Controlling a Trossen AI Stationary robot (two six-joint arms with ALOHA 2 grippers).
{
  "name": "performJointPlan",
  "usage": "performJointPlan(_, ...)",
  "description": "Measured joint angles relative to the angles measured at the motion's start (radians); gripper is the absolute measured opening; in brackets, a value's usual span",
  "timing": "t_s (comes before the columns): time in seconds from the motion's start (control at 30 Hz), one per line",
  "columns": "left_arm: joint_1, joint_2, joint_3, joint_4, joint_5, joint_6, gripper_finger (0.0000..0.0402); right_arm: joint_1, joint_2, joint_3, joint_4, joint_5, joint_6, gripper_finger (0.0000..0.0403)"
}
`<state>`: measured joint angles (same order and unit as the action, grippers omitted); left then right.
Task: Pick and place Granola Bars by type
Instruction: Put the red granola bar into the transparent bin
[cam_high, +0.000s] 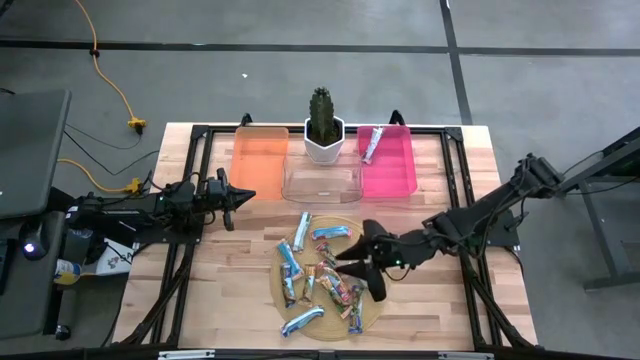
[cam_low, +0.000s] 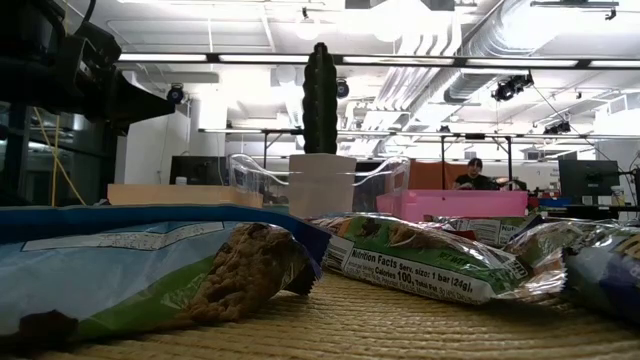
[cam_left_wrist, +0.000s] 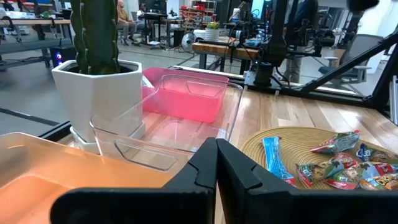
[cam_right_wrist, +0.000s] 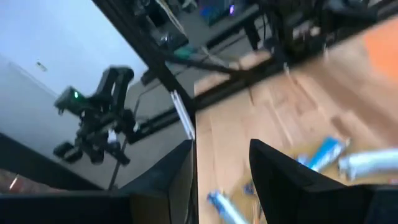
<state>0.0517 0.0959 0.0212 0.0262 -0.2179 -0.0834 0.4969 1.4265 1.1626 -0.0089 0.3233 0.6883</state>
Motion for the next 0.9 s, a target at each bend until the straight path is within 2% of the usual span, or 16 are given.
performJointPlan(0.13,0.000,0.000,0.000,0.000,0.000,0.000,0.0001,-0.015,0.067,0.135,-0.084,0.001,-0.046,0.0144)
performJointPlan(0.3,0.000,0.000,0.000,0.000,0.000,0.000,0.0001,-0.014,0.234,0.412,-0.313,-0.002,-0.086,0.0144)
performJointPlan(0.5,0.000,0.000,0.000,0.000,0.000,0.000,0.0001,-0.021,0.451,0.764,-0.703,-0.017,0.071,0.0144)
performJointPlan(0.6,0.000,0.000,0.000,0.000,0.000,0.000,0.0001,-0.038,0.541,0.897,-0.849,-0.047,0.178,0.0144)
performJointPlan(0.73,0.000,0.000,0.000,0.000,0.000,0.000,0.0001,-0.065,0.638,0.987,-0.975,-0.134,0.379,0.0144)
performJointPlan(0.9,0.000,0.000,0.000,0.000,0.000,0.000,0.0001,-0.080,0.689,0.953,-1.025,-0.252,0.521,0.0144)
